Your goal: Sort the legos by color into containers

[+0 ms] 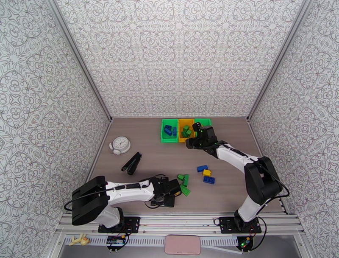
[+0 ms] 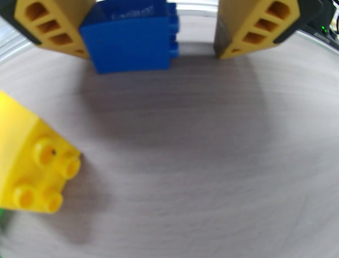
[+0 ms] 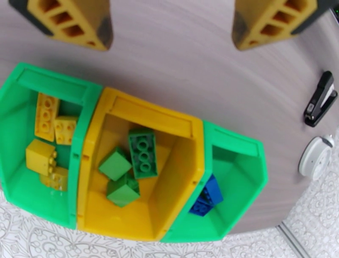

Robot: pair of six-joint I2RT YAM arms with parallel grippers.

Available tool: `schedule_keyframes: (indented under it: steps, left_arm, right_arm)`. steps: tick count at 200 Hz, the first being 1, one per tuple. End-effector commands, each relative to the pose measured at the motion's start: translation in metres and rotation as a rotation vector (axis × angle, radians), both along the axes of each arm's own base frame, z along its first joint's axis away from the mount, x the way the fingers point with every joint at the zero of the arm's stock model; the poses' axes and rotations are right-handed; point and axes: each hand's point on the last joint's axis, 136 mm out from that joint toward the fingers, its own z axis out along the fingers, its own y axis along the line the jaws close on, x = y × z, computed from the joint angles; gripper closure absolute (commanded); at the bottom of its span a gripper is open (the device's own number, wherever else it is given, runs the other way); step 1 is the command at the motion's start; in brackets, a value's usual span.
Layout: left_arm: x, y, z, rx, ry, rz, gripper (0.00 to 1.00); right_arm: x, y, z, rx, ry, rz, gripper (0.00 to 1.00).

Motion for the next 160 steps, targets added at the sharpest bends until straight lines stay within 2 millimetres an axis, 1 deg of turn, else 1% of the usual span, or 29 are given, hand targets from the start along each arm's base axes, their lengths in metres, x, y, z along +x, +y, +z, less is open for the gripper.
schedule_keyframes:
  steps: [1, 45, 64, 80, 104, 123, 145, 160]
  left_arm:
    - [0.000, -0.002, 0.002, 0.007, 0.017, -0.003, 0.41]
    - [0.006, -0.003, 0.007, -0.002, -0.005, -0.053, 0.59]
    - [0.013, -0.002, 0.013, -0.005, -0.037, -0.065, 0.61]
    - [0.025, -0.002, 0.024, -0.008, -0.111, -0.087, 0.62]
    - [0.049, -0.002, 0.046, -0.023, -0.234, -0.102, 0.62]
    - [0.073, -0.006, 0.066, -0.037, -0.354, -0.152, 0.63]
    - [0.111, -0.012, 0.094, -0.039, -0.503, -0.215, 0.62]
    - [0.142, -0.013, 0.115, -0.052, -0.588, -0.203, 0.62]
  right_arm:
    - [-0.005, -0.010, 0.008, -0.024, -0.018, -0.016, 0.23]
    - [-0.011, -0.013, 0.012, -0.021, -0.027, -0.020, 0.23]
    - [-0.015, -0.015, 0.020, -0.015, -0.040, -0.022, 0.23]
    - [-0.020, -0.020, 0.026, -0.015, -0.050, -0.033, 0.23]
    - [-0.028, -0.030, 0.033, -0.027, -0.065, -0.057, 0.24]
    - [-0.036, -0.038, 0.038, -0.039, -0.075, -0.071, 0.24]
    - [-0.043, -0.048, 0.042, -0.051, -0.081, -0.091, 0.25]
    - [-0.047, -0.054, 0.043, -0.047, -0.076, -0.107, 0.25]
